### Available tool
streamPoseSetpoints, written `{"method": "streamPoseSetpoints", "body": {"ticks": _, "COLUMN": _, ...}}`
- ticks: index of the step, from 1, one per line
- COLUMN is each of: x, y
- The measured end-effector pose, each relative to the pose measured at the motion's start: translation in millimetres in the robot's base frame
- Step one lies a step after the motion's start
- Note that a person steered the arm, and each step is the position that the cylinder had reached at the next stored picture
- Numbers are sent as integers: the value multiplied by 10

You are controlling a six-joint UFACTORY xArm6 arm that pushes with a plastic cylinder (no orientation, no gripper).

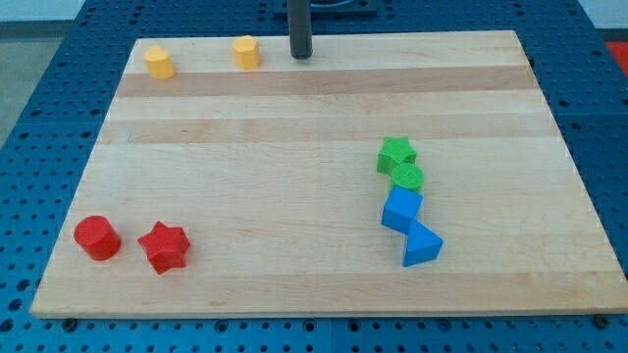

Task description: Move the yellow hexagon to the right side of the yellow heart

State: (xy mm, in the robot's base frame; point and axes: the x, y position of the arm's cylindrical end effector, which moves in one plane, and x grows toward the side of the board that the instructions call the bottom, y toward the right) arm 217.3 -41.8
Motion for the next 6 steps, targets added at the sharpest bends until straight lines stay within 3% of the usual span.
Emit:
{"method": "streamPoseSetpoints", "body": {"ticks": 3, "x": 94, "y": -1642}}
{"method": "streamPoseSetpoints", "body": {"ticks": 5, "x": -186, "y": -725}}
{"method": "streamPoseSetpoints", "body": {"ticks": 6, "x": -51, "y": -490}}
